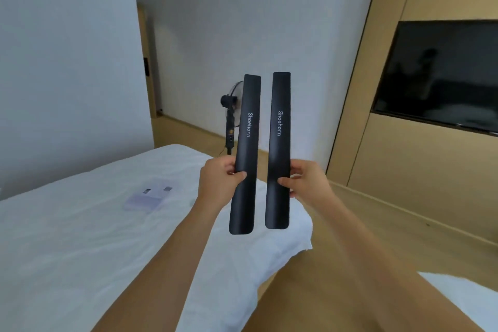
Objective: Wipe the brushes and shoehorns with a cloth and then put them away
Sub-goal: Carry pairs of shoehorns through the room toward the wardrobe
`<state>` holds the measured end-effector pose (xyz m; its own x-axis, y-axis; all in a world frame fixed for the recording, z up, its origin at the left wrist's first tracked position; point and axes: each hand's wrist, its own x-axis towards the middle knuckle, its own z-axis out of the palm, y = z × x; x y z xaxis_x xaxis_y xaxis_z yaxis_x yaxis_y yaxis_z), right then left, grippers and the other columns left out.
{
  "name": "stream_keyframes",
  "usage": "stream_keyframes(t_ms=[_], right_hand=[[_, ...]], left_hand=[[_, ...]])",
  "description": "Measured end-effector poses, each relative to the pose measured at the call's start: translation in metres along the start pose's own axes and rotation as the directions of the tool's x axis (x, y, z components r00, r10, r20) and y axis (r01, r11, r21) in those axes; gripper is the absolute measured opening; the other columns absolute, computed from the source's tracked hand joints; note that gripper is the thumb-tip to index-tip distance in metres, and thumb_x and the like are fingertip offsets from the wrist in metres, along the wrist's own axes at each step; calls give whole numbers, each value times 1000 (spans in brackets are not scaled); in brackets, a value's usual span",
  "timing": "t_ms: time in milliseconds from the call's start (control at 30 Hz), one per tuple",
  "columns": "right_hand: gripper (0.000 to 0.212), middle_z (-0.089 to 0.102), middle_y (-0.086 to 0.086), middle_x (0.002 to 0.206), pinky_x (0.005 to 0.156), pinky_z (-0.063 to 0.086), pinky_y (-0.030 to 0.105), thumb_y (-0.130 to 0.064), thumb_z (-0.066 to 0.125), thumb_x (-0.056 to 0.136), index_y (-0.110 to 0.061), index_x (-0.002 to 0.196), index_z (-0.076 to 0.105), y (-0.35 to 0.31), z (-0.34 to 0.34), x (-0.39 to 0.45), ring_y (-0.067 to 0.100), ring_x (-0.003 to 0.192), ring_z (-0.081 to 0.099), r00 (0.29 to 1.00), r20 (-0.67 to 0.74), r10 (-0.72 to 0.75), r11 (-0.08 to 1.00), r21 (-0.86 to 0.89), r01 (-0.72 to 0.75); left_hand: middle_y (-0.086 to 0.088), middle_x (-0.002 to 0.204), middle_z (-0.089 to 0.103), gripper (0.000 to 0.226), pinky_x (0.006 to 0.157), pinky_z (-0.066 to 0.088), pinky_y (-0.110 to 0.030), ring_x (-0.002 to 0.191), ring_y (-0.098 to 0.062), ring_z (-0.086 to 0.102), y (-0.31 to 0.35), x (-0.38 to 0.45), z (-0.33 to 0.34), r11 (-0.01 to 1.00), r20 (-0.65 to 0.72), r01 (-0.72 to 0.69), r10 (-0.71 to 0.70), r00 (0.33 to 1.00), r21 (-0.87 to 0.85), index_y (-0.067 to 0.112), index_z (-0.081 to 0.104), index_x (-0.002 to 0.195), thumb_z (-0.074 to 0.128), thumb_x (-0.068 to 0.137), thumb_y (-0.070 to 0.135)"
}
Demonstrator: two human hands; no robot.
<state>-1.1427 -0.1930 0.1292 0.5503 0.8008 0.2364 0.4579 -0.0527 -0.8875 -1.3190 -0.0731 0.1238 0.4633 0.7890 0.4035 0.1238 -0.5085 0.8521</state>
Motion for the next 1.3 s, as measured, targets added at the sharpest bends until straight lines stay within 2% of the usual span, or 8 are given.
stream_keyframes(t_ms=[200, 333, 500, 700, 933, 1033, 1200, 1300], right_hand=[[42, 75, -10, 79, 55, 58, 21, 3, 73, 83, -40, 85, 70, 26, -56, 20, 8, 70, 73, 973, -218, 78, 994, -64, -94], [35, 75, -6, 89, 55, 57, 23, 0, 73, 83, -34, 91, 70, 47, -91, 23, 13, 77, 73, 937, -320, 139, 980, -92, -177], [34, 75, -3, 93, 60, 61, 27, 1, 72, 85, -29, 102, 70, 79, -136, 33, 17, 83, 73, 890, -420, 177, 972, -66, -225], [35, 75, -3, 92, 61, 60, 28, 2, 72, 85, -27, 106, 71, 122, -195, 63, 17, 84, 74, 854, -485, 190, 974, -18, -226], [42, 78, -5, 88, 55, 54, 21, 6, 71, 84, -31, 104, 69, 166, -283, 145, 13, 82, 75, 868, -472, 153, 987, 30, -158], [41, 78, -1, 90, 54, 53, 21, 6, 70, 84, -24, 111, 70, 185, -325, 185, 17, 84, 74, 880, -457, 128, 991, 15, -136], [36, 76, 2, 94, 65, 62, 35, 3, 71, 86, -18, 116, 71, 214, -386, 241, 21, 88, 74, 888, -440, 136, 988, -5, -154], [33, 76, -2, 94, 63, 62, 31, -1, 71, 87, -21, 114, 71, 232, -416, 268, 17, 87, 73, 887, -443, 130, 987, -32, -161]], left_hand=[[18, 83, 71, 19, 69, 55, -19, 78, -2, 70, 3, 68, 75, 992, 237, -68, 91, 967, -102, 26, 71, 93, 72, 85, 8], [24, 81, 66, 16, 64, 50, -14, 74, 1, 65, 4, 93, 132, 984, 338, -63, 117, 934, -168, 26, 68, 95, 70, 88, 12], [14, 90, 68, 17, 76, 55, -24, 78, -4, 65, 9, 124, 204, 971, 430, -44, 143, 891, -233, 28, 64, 97, 71, 88, 15], [22, 84, 68, 26, 76, 58, -27, 82, -6, 68, 24, 152, 282, 964, 473, -106, 213, 855, -243, 42, 63, 82, 74, 86, 18], [13, 84, 73, 14, 75, 61, -32, 78, -6, 69, 65, 218, 371, 969, 425, -143, 218, 879, -203, 28, 72, 89, 75, 85, 15], [12, 82, 72, 10, 73, 61, -32, 75, -4, 68, 83, 253, 415, 969, 374, -168, 226, 899, -183, 24, 73, 88, 76, 84, 15], [10, 82, 71, 7, 73, 60, -32, 76, -6, 67, 99, 294, 485, 971, 346, -174, 222, 912, -165, 20, 73, 89, 75, 85, 16], [16, 79, 68, 9, 68, 57, -25, 73, -3, 65, 103, 318, 527, 966, 354, -198, 247, 902, -168, 24, 71, 86, 75, 85, 16]])
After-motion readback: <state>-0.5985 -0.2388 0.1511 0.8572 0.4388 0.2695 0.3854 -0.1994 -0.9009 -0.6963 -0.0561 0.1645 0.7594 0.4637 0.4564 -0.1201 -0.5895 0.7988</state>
